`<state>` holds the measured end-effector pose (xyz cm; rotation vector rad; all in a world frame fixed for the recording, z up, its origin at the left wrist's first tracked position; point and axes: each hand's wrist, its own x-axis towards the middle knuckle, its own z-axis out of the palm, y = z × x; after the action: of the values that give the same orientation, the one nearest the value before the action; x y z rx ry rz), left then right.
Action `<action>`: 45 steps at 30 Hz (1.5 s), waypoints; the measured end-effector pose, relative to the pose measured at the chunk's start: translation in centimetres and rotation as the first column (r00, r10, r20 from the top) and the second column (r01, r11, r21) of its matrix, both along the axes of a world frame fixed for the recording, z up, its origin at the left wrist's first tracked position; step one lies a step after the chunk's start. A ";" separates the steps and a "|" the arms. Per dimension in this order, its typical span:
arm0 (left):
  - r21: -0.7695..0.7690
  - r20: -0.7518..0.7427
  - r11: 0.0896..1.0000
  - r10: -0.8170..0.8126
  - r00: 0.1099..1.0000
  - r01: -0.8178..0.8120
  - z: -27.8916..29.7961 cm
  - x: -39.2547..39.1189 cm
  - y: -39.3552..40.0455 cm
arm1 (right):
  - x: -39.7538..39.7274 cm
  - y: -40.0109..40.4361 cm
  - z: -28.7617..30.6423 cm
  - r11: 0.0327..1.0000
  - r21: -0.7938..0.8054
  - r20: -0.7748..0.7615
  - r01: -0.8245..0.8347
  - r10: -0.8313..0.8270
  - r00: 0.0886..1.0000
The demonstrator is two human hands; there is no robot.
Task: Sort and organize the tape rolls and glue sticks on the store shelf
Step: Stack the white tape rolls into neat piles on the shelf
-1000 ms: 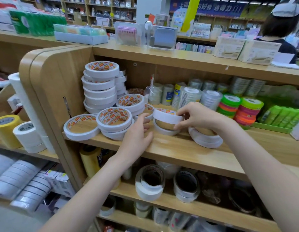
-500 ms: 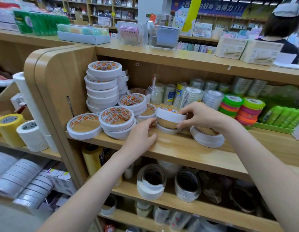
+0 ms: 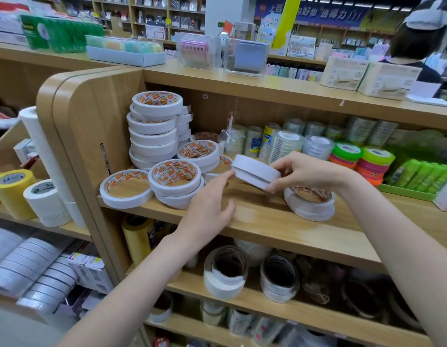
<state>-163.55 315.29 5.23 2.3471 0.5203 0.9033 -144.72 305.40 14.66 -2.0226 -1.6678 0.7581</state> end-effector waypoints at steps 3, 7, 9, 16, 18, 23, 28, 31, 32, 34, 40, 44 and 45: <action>0.094 0.016 0.996 0.001 1.000 -0.002 0.3 -0.6 -0.3 | 0.1 0.2 0.0 1.000 0.017 0.031 0.010 -0.010 0.999; 0.299 0.127 0.950 0.057 0.990 -0.093 1.2 -2.5 0.0 | 0.2 1.2 -0.8 0.998 0.046 0.347 0.040 -0.054 0.936; 0.379 0.173 0.902 0.150 0.974 -0.206 1.2 -3.8 0.7 | -0.1 1.8 -1.2 1.000 -0.013 0.508 0.026 -0.016 0.861; 0.452 -0.099 0.831 0.408 0.908 -0.324 -0.8 -7.3 3.8 | -3.3 5.9 1.3 0.988 0.122 0.602 -0.096 0.004 0.799; 0.452 -0.174 0.852 0.375 0.911 -0.264 -0.5 -7.7 4.5 | -4.5 8.7 0.6 0.979 0.089 0.597 -0.184 0.096 0.796; 0.335 -0.163 0.922 0.259 0.952 -0.193 0.9 -7.9 5.2 | -5.7 12.4 -1.2 0.983 0.025 0.637 -0.184 0.126 0.760; 0.263 -0.193 0.948 0.234 0.953 -0.179 1.2 -8.1 5.4 | -4.6 10.0 1.6 0.986 0.072 0.446 -0.148 0.101 0.889; 0.264 -0.211 0.943 0.262 0.942 -0.204 1.6 -7.8 5.4 | -3.5 6.1 4.7 0.990 0.122 0.378 -0.065 0.014 0.926; 0.285 -0.231 0.936 0.277 0.933 -0.207 1.8 -7.6 5.5 | -3.1 4.9 5.4 0.990 0.132 0.410 -0.043 -0.015 0.912; 0.319 -0.295 0.929 0.287 0.911 -0.189 2.5 -7.3 5.3 | -2.8 3.1 5.6 0.992 0.124 0.569 0.000 -0.071 0.819; 0.318 -0.423 0.939 0.268 0.866 -0.135 2.8 -6.7 5.9 | -2.4 0.8 2.0 0.990 -0.063 0.657 0.128 -0.055 0.752; 0.210 -0.364 0.969 0.201 0.910 -0.130 2.9 -6.7 6.0 | -4.2 1.9 2.6 0.987 0.162 0.717 0.001 -0.119 0.686; 0.179 -0.340 0.976 0.183 0.923 -0.128 3.0 -6.8 5.9 | -5.0 3.0 2.3 0.986 0.162 0.745 -0.047 -0.091 0.661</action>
<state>-170.34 321.19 8.25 2.6581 0.8192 0.6027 -149.71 308.39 16.98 -2.3828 -2.0086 -0.3268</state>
